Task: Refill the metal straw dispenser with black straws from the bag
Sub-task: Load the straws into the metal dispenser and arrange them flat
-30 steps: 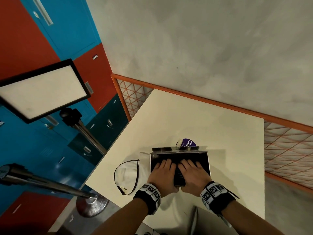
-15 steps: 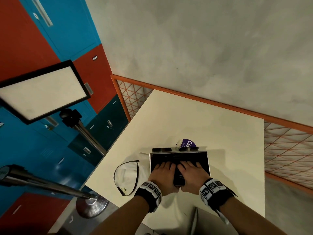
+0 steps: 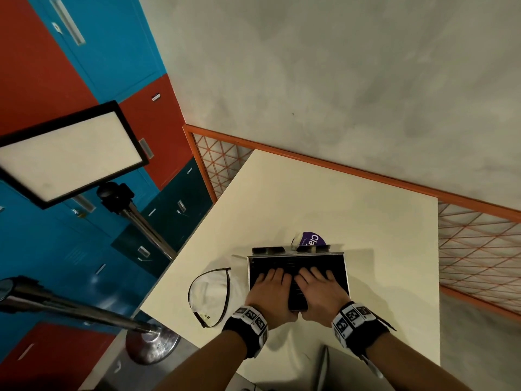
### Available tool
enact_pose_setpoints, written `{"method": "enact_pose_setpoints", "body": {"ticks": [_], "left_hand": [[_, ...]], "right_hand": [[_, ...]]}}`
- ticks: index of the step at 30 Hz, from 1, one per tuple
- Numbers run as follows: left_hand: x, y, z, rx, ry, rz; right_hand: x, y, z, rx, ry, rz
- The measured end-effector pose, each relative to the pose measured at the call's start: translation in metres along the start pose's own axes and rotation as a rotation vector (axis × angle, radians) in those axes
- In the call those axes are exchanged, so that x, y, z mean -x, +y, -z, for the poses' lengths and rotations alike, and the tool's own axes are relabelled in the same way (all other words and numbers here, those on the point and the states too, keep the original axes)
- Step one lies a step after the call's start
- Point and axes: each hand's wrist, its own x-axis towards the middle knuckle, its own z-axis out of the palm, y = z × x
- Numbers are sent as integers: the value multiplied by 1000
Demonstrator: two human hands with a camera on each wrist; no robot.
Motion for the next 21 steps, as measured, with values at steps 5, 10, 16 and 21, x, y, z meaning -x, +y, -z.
{"method": "enact_pose_setpoints", "body": {"ticks": [5,10,16,21], "left_hand": [[4,2,0,2,17,-4],[4,2,-2,14,21,7],[-1,0,-4,9,25,10],[-5,-1,-1,41,-7,22]], "right_hand": [[2,-2,-3,9,6,-8],[1,-2,-3,-11,-4,-22],[-5,0,4,-64,-68,-39],[-9,1,5,-42,-50,-37]]}}
